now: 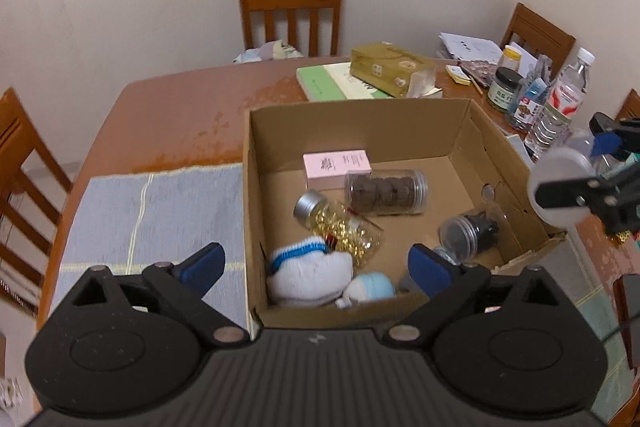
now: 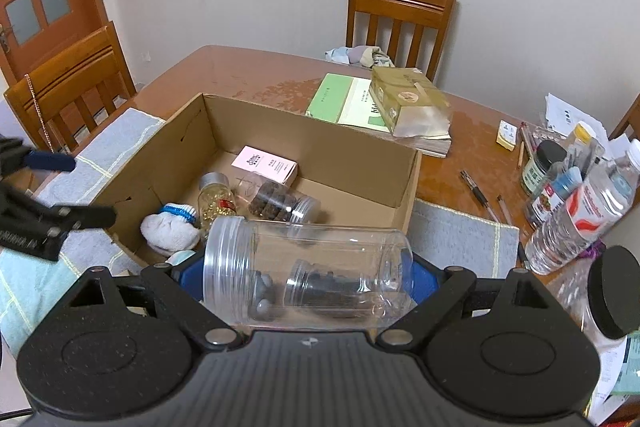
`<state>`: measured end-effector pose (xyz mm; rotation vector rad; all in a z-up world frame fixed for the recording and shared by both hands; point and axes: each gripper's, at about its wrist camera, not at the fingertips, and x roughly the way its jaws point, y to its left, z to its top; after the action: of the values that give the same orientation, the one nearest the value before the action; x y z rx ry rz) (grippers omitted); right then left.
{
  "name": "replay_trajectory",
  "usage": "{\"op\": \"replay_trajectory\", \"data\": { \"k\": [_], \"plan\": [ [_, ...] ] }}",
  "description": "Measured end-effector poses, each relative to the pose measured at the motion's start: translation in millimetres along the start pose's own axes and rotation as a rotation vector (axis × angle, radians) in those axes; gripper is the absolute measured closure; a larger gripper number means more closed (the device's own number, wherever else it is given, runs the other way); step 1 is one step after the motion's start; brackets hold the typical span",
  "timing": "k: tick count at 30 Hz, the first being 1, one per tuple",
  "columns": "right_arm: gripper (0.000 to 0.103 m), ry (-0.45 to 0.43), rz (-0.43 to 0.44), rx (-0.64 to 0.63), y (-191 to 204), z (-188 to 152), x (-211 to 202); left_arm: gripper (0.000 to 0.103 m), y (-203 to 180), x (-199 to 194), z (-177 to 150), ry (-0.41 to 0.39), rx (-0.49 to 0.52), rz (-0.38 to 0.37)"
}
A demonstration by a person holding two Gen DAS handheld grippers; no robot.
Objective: Organize objects
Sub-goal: 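Carry the jar and white sock over the box and open both grippers, then return both grippers to the socks remaining on the towel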
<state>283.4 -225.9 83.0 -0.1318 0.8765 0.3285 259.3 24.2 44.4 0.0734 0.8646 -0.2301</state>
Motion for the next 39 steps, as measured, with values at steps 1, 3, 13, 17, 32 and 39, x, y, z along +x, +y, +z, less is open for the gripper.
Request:
{"op": "replay_trajectory", "data": {
  "k": [1, 3, 13, 17, 32, 39],
  "plan": [
    [0.007, 0.000, 0.003, -0.007, 0, 2, 3, 0.005, -1, -1, -3, -0.001, -0.008, 0.007],
    [0.007, 0.001, 0.004, -0.022, 0, 6, 8, 0.004, -3, -2, -7, 0.001, -0.018, 0.023],
    [0.007, 0.009, 0.019, -0.077, -5, 25, 38, 0.004, -18, -3, -27, 0.028, -0.039, 0.131],
    [0.007, 0.010, 0.024, -0.091, -9, 32, 50, 0.004, -20, -1, -35, 0.047, -0.063, 0.168],
    [0.000, 0.011, 0.038, -0.051, -21, 37, 83, 0.004, -25, 7, -53, 0.124, -0.132, 0.199],
    [0.000, 0.010, 0.016, -0.055, -19, 30, 70, 0.004, -29, 5, -55, 0.112, -0.127, 0.173]
  ]
}}
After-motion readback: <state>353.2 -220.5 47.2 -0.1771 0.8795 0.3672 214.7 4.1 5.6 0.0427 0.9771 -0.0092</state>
